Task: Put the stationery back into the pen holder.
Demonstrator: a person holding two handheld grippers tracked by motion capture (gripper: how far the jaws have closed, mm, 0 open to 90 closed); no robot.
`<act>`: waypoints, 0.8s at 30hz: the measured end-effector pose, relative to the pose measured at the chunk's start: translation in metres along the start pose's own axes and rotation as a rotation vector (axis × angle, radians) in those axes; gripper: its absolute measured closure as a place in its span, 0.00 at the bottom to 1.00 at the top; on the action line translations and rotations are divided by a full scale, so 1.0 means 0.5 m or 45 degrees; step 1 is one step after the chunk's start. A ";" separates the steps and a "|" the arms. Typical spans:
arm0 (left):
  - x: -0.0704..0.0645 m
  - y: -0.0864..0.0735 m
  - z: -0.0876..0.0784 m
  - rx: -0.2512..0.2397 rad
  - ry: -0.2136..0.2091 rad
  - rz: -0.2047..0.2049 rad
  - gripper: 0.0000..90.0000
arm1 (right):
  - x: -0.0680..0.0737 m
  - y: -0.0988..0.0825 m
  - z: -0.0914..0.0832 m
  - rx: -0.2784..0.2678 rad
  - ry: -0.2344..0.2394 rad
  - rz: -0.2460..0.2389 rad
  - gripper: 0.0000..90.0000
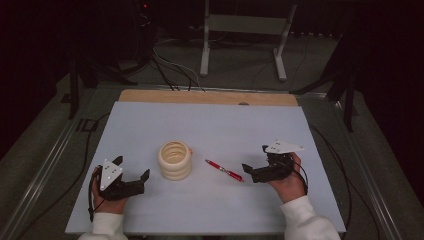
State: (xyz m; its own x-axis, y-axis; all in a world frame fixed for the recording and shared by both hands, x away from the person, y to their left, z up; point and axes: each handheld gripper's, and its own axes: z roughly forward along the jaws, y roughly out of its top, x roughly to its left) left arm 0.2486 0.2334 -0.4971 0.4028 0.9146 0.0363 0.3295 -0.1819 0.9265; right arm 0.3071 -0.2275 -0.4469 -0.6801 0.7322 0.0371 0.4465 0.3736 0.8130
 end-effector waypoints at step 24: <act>-0.001 -0.001 0.005 0.009 0.002 0.001 0.00 | 0.031 0.086 0.102 0.185 0.097 -0.121 0.00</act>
State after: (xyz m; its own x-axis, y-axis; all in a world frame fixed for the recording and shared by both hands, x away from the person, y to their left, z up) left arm 0.2504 0.2322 -0.4985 0.4019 0.9149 0.0375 0.3354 -0.1852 0.9237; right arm 0.3451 -0.1710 -0.4410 -0.7627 0.6467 0.0125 0.4539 0.5213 0.7227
